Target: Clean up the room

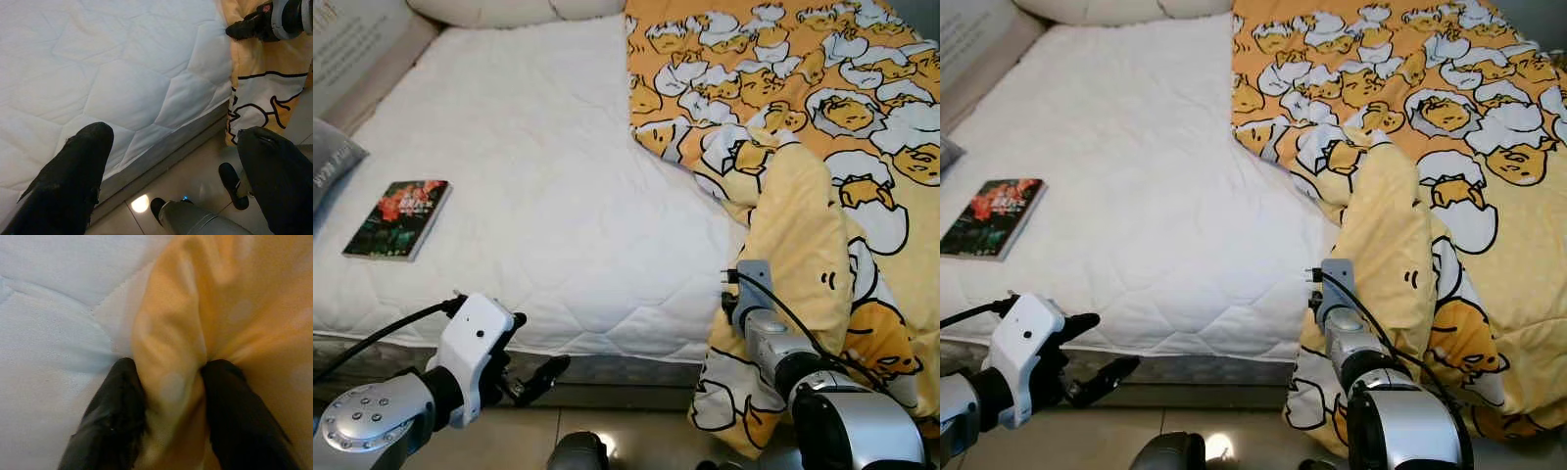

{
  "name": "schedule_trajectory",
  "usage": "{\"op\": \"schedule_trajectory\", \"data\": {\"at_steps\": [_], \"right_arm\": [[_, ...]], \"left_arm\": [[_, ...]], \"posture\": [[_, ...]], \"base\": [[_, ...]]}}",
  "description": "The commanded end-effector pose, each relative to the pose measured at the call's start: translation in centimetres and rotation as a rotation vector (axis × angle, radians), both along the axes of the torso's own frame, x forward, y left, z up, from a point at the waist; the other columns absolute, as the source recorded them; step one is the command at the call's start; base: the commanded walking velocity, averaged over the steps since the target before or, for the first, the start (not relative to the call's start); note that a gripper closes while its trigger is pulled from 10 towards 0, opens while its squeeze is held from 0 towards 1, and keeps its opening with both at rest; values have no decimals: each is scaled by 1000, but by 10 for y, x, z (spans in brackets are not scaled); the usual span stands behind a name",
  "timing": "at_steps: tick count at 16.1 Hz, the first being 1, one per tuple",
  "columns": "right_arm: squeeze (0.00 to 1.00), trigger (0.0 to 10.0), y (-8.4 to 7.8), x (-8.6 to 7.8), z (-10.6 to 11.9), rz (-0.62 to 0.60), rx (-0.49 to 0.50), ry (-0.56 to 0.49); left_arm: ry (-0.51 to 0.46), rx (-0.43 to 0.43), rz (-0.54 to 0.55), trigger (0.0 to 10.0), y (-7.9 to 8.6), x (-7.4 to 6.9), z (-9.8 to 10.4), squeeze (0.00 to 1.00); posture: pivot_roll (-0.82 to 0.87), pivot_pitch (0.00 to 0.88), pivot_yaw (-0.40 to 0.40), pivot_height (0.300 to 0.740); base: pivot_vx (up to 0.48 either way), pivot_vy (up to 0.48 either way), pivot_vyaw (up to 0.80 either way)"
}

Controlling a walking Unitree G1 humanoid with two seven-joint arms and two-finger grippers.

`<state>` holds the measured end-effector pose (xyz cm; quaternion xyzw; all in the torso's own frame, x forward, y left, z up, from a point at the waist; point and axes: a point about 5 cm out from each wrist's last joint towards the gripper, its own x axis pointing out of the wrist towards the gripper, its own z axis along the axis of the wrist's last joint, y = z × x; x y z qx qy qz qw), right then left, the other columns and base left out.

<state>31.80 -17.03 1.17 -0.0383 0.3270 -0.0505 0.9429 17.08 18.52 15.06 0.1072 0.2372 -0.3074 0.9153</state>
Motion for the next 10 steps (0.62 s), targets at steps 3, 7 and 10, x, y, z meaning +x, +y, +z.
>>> {"op": "schedule_trajectory", "data": {"at_steps": [3,7,10], "right_arm": [[0,0,-4,-4,-4,8,-1,30],[0,0,-5,3,3,11,41,-12],[0,0,-8,4,5,7,75,-27]], "left_arm": [[-15,4,22,10000,-1,3,1,0],[-11,3,-17,10000,-6,11,-7,0],[-24,10,-14,10000,-7,21,-13,0]], "posture": [[428,130,57,740],[407,50,21,740],[387,0,-17,740]], "base": [[0,0,0],[0,0,0],[0,0,0]]}}
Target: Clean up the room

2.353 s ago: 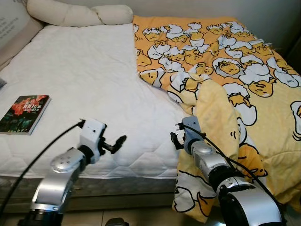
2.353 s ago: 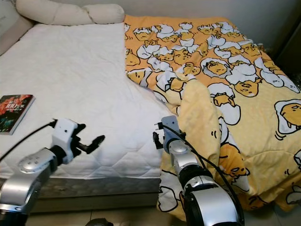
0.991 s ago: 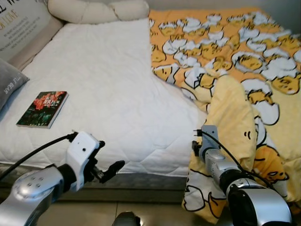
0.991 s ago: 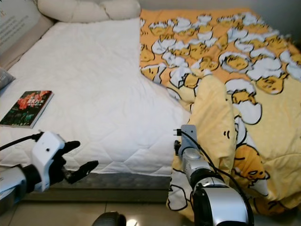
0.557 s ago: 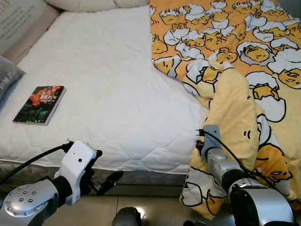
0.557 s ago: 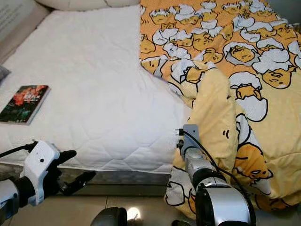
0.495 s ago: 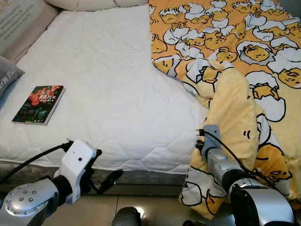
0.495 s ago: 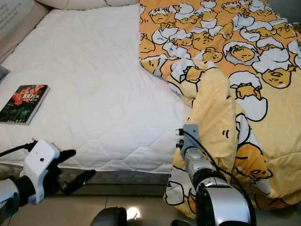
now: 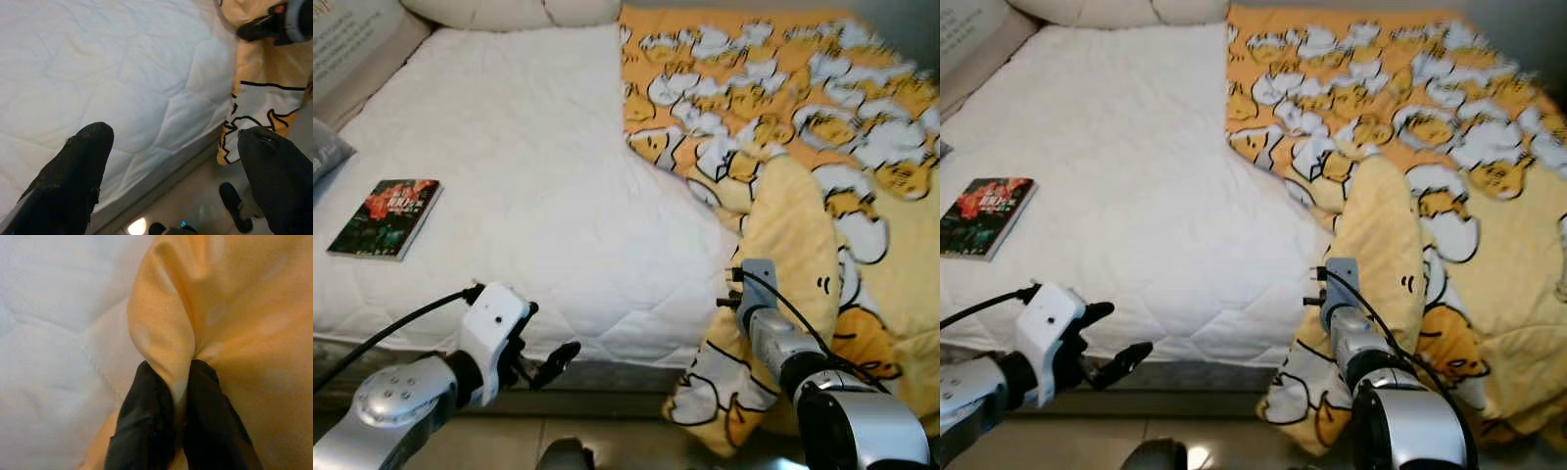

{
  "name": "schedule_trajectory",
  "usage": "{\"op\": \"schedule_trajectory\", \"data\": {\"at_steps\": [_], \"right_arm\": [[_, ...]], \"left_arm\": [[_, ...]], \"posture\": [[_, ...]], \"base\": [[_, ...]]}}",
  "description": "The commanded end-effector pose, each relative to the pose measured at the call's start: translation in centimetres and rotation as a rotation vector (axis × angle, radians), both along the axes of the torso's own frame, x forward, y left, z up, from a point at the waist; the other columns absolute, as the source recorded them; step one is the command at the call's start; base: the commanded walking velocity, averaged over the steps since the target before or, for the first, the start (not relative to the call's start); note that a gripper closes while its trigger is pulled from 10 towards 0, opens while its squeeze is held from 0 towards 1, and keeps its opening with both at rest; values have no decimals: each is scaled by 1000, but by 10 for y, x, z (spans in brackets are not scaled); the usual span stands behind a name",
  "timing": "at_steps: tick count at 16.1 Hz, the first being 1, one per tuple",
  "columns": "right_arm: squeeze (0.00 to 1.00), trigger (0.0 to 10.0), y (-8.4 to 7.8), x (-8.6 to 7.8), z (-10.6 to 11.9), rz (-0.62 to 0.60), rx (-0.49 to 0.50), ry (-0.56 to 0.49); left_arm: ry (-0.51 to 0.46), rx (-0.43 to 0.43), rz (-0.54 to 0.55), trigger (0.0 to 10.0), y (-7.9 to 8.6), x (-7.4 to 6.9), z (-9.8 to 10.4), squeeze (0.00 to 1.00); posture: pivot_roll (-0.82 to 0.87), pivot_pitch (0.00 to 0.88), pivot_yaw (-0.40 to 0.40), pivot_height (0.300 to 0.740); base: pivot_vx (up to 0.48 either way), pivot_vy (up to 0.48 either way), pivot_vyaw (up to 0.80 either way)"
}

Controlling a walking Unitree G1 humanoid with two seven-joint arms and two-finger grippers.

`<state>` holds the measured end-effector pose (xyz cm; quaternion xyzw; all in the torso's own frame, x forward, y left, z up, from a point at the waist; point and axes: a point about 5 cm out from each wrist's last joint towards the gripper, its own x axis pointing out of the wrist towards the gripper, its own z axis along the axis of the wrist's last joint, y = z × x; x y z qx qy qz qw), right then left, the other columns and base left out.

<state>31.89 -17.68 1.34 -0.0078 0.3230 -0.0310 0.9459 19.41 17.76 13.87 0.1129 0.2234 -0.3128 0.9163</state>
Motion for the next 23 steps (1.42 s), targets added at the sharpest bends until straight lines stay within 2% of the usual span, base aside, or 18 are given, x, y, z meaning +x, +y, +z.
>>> {"op": "schedule_trajectory", "data": {"at_steps": [1,4,7,8,9,10,11,12,13,15,16,17,18,19,20,21,22,23], "right_arm": [[0,0,-4,2,3,0,14,-15],[0,0,-6,0,2,54,49,-18],[0,0,5,5,10,221,171,-87],[0,0,18,8,18,395,216,-139],[0,0,39,-2,16,692,264,-127],[0,0,45,-7,14,796,272,-112],[0,0,45,-7,14,796,272,-112],[0,0,56,-28,4,1096,256,-45],[0,0,60,-44,-1,1281,255,-21],[0,0,57,-62,-7,1476,218,11],[0,0,50,-77,-15,1586,169,69],[0,0,50,-77,-15,1586,169,69],[0,0,46,-92,-22,1660,166,110],[0,0,47,-97,-24,1679,183,114],[0,0,50,-113,-33,1699,207,120],[0,0,50,-113,-33,1699,207,120],[0,8471,53,-121,-39,1674,196,104],[0,10000,53,-123,-42,1635,187,106]], "left_arm": [[-12,10,0,10000,-1,6,-3,0],[-34,-2,6,10000,-3,16,-6,0],[-49,-5,-7,10000,-4,27,-9,0],[-49,1,-11,10000,-2,32,-9,0],[-41,9,-16,10000,0,32,-10,0],[-39,11,-18,10000,1,32,-11,0],[-39,11,-18,10000,1,32,-11,0],[-35,19,-27,10000,3,33,-11,0],[-37,23,-34,10000,5,35,-10,0],[-39,24,-39,10000,7,37,-8,0],[-35,26,-41,10000,8,36,-8,0],[-35,26,-41,10000,8,36,-8,0],[-31,29,-44,10000,9,36,-9,0],[-30,29,-47,10000,10,35,-9,0],[-31,29,-54,10000,9,36,-9,0],[-31,29,-54,10000,9,36,-9,0],[-31,29,-61,10000,8,37,-10,0],[-31,29,-64,10000,8,37,-9,0]], "posture": [[376,0,-31,740],[344,0,-28,740],[320,0,-12,740],[312,0,-2,740],[301,0,15,740],[300,0,19,740],[300,0,19,740],[297,0,36,740],[305,0,40,740],[311,0,45,740],[311,0,47,740],[311,0,47,740],[308,0,52,740],[306,0,54,740],[300,0,61,740],[300,0,61,740],[300,0,64,740],[300,0,68,740]], "base": [[0,0,0],[0,0,0],[0,0,0],[0,0,0],[0,0,0],[0,0,0],[0,0,0],[0,0,0],[0,0,0],[0,0,0],[0,0,0],[0,0,0],[0,0,0],[0,0,0],[0,0,0],[0,0,0],[0,0,0],[0,0,0]]}}
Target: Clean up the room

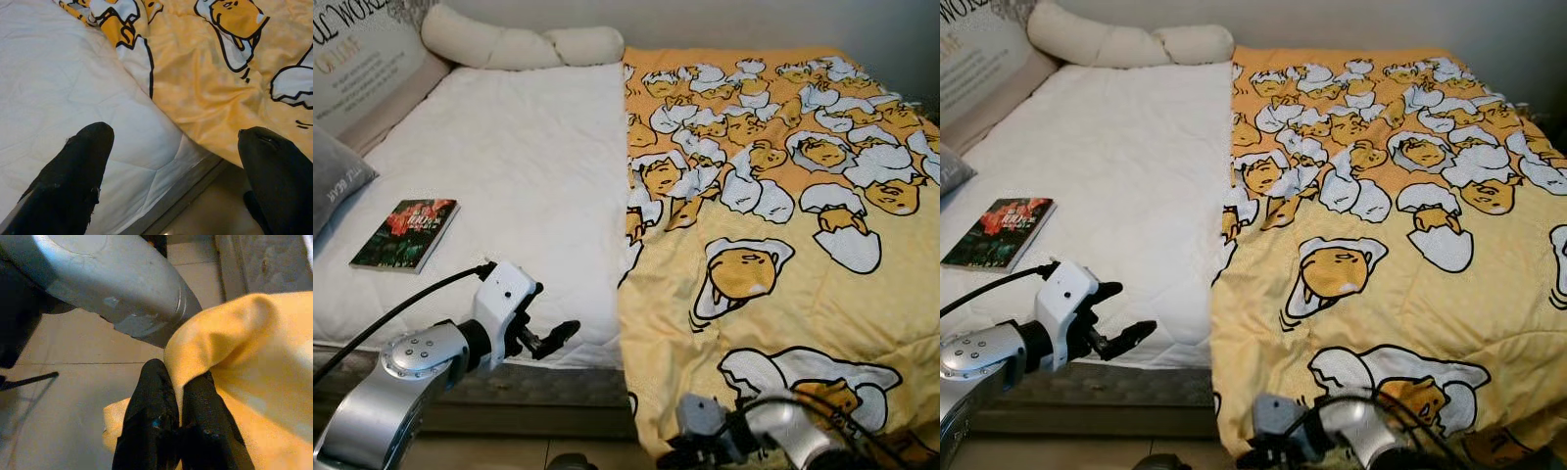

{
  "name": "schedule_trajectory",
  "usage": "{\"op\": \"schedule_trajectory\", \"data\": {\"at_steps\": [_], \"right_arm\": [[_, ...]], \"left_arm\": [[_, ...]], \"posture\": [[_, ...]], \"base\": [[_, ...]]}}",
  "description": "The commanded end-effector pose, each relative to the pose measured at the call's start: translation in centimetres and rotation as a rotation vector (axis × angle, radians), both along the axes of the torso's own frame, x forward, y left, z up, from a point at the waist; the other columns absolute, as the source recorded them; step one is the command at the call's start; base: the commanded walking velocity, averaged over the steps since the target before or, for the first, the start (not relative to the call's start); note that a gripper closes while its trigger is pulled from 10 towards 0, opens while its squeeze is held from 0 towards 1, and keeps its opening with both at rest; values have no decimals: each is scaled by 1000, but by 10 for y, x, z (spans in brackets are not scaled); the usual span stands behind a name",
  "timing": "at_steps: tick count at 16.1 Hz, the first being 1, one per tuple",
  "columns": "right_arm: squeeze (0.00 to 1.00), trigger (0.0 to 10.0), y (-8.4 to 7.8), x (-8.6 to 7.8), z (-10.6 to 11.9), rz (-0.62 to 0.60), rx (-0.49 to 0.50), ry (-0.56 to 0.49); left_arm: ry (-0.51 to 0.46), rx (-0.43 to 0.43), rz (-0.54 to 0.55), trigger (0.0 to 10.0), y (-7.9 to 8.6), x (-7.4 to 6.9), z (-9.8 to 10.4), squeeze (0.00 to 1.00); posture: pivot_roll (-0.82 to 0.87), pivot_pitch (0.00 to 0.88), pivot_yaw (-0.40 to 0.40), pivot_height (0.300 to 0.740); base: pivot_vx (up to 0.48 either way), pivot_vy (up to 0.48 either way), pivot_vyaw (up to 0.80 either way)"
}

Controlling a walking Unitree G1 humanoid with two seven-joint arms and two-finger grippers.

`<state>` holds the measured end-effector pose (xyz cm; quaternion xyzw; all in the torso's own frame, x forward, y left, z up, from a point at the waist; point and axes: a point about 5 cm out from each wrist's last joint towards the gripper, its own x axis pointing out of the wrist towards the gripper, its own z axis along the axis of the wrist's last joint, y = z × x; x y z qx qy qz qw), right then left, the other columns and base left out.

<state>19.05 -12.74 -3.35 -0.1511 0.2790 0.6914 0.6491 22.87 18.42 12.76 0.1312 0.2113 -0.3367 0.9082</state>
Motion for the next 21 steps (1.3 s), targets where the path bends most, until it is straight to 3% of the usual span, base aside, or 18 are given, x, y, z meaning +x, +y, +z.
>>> {"op": "schedule_trajectory", "data": {"at_steps": [1,2,6,10,12,14,15,16,18,19,20,21], "right_arm": [[286,10000,2,4,-1,-74,2,-16],[1000,10000,-3,1,-6,-137,-9,19],[1000,10000,-16,-4,-13,-177,-68,23],[1000,10000,-19,22,-8,-347,-120,-95],[1000,10000,-33,57,26,-583,112,-194],[1000,10000,-40,76,49,-689,231,-268],[1000,10000,-42,82,57,-730,272,-292],[1000,10000,-43,96,73,-862,318,-354],[1000,10000,-39,109,86,-1067,318,-390],[596,10000,-36,112,88,-1180,316,-391],[0,10000,-29,112,91,-1246,350,-373],[0,10000,-24,112,93,-1317,361,-368]], "left_arm": [[-5,15,-9,10000,2,2,1,0],[-1,18,-16,10000,3,1,1,0],[1,22,-36,10000,2,4,1,0],[-5,21,-29,10000,3,10,-3,0],[-44,-4,86,10000,9,16,-9,0],[-73,-20,148,10000,10,18,-11,0],[-85,-27,174,10000,10,19,-12,0],[-109,-59,264,10000,10,24,-15,0],[-154,-106,353,10000,9,32,-16,0],[-179,-117,365,10000,7,36,-15,0],[-185,-130,369,10000,3,39,-16,0],[-185,-135,369,10000,-1,43,-19,0]], "posture": [[295,0,79,740],[290,0,86,740],[279,0,101,740],[266,0,102,740],[241,0,76,740],[228,0,63,740],[217,0,52,740],[196,0,28,740],[174,0,12,740],[154,0,13,740],[140,0,16,740],[108,0,19,740]], "base": [[0,0,0],[0,0,0],[0,0,0],[0,0,0],[0,0,0],[0,0,0],[0,0,0],[0,0,0],[0,0,0],[0,0,0],[0,0,0],[0,0,0]]}}
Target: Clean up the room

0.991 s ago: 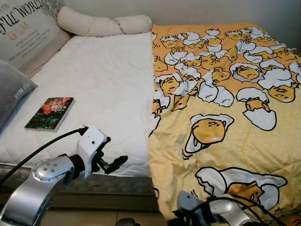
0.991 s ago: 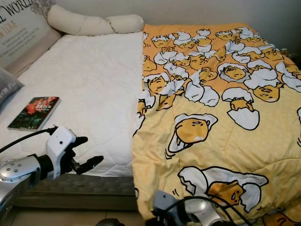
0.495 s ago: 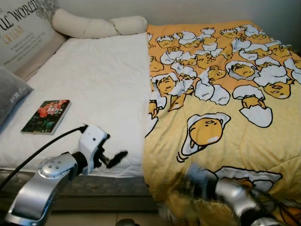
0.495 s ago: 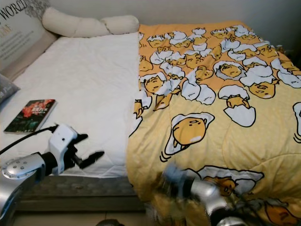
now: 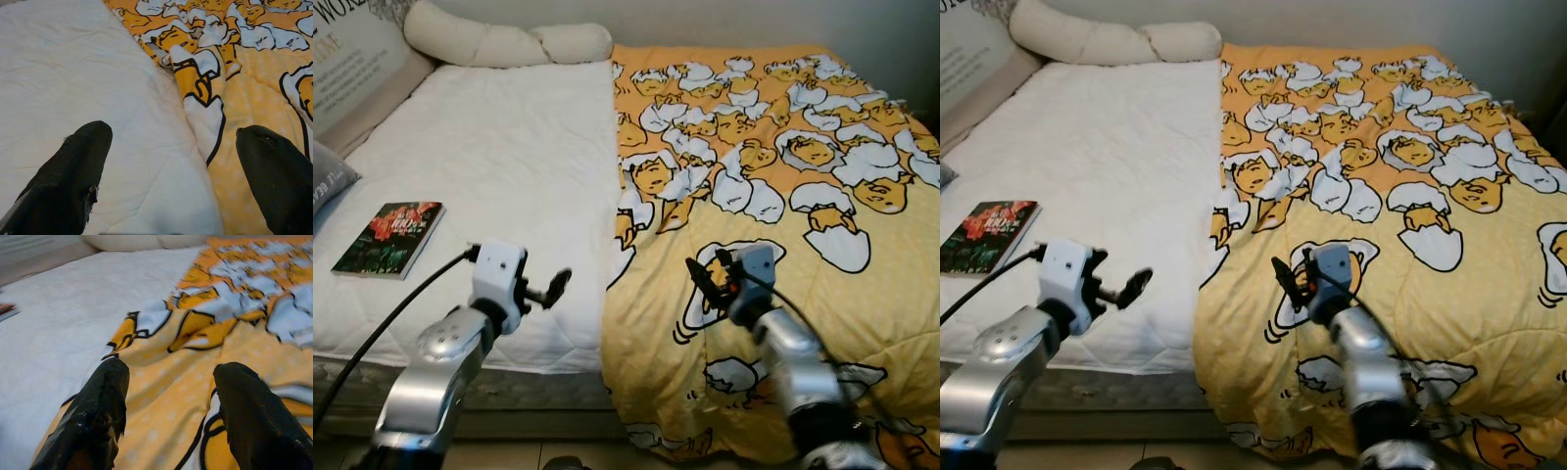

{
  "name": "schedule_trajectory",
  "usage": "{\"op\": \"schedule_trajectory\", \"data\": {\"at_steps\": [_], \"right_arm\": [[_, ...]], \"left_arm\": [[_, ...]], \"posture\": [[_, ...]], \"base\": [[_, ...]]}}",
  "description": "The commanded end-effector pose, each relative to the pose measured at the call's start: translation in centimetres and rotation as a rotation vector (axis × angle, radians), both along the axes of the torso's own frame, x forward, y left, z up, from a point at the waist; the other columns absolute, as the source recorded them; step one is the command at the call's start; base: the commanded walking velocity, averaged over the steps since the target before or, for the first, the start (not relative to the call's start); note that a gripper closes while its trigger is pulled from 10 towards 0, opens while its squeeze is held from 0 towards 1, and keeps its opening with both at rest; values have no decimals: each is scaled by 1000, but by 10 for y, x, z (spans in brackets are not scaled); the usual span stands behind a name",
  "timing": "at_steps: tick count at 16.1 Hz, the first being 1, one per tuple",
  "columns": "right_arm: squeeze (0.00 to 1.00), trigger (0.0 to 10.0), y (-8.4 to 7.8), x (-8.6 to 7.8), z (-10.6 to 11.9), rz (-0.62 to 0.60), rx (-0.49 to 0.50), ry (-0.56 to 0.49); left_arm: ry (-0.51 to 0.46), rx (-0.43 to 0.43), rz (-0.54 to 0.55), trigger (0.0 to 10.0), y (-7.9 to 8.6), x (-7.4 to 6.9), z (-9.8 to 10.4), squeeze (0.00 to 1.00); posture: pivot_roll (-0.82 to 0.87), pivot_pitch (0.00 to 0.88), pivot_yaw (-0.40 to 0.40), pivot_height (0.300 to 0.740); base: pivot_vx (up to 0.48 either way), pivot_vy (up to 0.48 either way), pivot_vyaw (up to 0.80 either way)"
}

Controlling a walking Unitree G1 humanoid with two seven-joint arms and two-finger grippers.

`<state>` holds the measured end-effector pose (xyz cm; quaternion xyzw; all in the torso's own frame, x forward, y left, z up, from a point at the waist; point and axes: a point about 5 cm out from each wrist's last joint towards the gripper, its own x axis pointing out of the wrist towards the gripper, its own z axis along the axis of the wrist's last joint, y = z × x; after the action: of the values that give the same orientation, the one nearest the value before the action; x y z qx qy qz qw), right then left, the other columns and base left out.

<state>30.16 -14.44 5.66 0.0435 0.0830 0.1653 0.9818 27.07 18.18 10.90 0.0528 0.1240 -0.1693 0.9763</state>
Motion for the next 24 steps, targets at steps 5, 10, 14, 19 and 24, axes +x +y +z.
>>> {"op": "schedule_trajectory", "data": {"at_steps": [5,10,14,19,24], "right_arm": [[0,10000,-22,-10,13,-313,-45,9],[0,10000,-16,-9,19,-321,-57,-28],[0,10000,-4,-10,20,-297,-7,-10],[0,10000,1,-5,24,-271,9,-22],[0,10000,2,-5,23,-264,-16,-25]], "left_arm": [[6,14,82,10000,3,4,-16,0],[3,42,130,10000,11,-6,-22,0],[-15,41,145,10000,12,-10,-17,0],[-40,52,140,10000,14,-1,-9,0],[-40,58,107,10000,10,4,-9,0]], "posture": [[24,0,53,740],[81,0,3,740],[109,0,-19,740],[114,0,-2,740],[92,0,26,740]], "base": [[0,0,0],[0,0,0],[0,68,0],[0,285,0],[0,289,0]]}}
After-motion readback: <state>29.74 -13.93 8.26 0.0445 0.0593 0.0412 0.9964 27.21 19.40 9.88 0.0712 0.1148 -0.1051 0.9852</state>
